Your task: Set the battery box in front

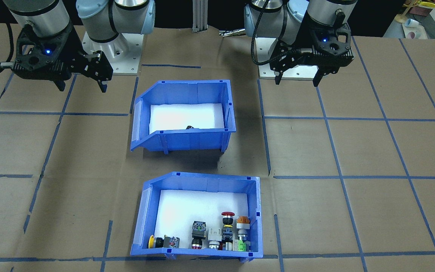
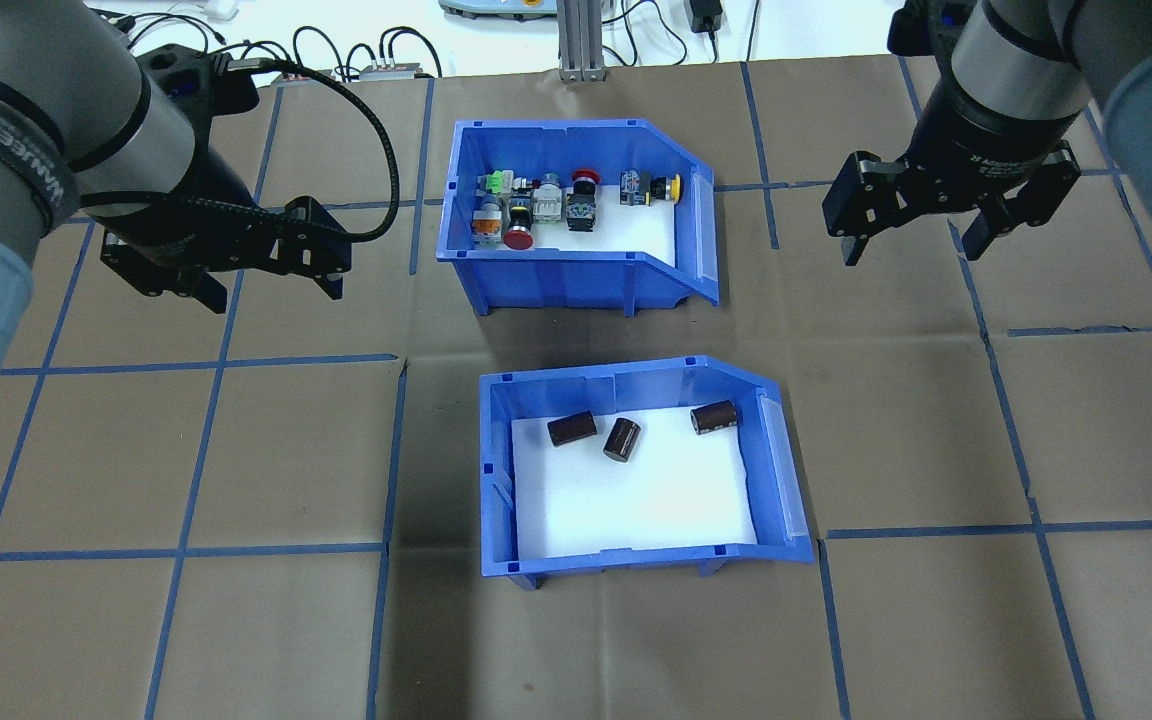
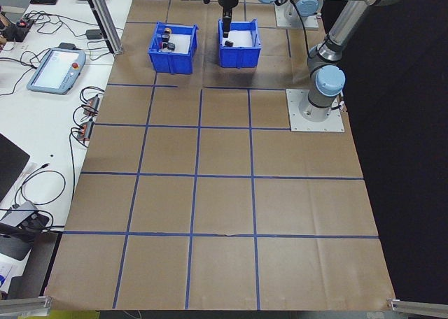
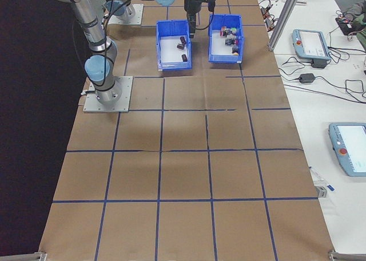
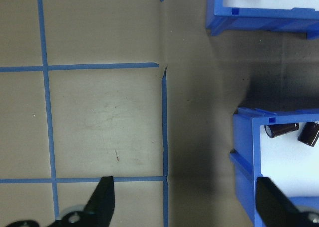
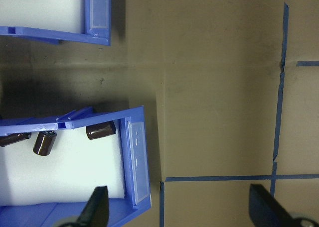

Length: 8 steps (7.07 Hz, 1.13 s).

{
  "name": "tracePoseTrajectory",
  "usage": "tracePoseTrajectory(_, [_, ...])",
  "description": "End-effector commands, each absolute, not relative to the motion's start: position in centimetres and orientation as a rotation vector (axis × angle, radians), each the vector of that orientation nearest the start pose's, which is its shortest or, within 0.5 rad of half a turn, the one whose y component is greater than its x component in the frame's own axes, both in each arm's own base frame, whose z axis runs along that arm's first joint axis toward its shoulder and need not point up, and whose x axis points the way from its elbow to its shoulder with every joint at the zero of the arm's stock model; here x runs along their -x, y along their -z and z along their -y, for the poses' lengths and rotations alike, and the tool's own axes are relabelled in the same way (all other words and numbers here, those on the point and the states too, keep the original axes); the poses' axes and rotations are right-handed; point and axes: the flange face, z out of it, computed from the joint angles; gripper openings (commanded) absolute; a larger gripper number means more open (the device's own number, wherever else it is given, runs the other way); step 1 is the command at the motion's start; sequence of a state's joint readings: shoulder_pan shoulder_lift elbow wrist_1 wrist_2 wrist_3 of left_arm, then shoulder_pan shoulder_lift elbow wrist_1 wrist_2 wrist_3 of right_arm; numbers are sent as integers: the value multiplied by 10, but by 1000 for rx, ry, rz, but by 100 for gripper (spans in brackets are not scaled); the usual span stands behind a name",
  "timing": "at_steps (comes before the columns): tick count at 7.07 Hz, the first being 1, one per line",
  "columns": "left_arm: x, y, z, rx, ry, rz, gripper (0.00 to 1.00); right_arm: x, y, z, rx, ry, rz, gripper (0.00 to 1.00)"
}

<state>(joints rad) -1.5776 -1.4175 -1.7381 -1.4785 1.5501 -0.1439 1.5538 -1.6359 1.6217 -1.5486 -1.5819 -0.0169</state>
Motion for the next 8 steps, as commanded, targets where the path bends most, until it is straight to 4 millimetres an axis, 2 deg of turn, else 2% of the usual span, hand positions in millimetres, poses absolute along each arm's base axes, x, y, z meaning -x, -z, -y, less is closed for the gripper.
tracePoseTrajectory(1, [142,-475,416,650,72,-3111,98,-123,-489,468,233,-38,-3146,100])
tracePoseTrajectory(2, [152,-472,403,806,48,-3076,98,-123,-490,474,337,-27,-3137,100])
tracePoseTrajectory(3, [164,-467,388,1034,30,-3007,97,-124,-479,495,434,-50,-3109,100])
tracePoseTrajectory(4, [188,-453,371,1301,-42,-2906,96,-124,-480,521,559,-55,-3086,100])
tracePoseTrajectory(5, [215,-435,350,1472,-99,-2833,96,-126,-479,550,753,-52,-3042,100])
tracePoseTrajectory(6, [233,-421,336,1649,-136,-2703,98,-127,-482,571,924,-35,-2995,100])
tracePoseTrajectory(7, [249,-412,329,1697,-129,-2682,99,-137,-476,587,1114,-38,-2927,100])
tracePoseTrajectory(8, [268,-385,319,1837,-116,-2598,99,-161,-472,604,1333,-32,-2841,100])
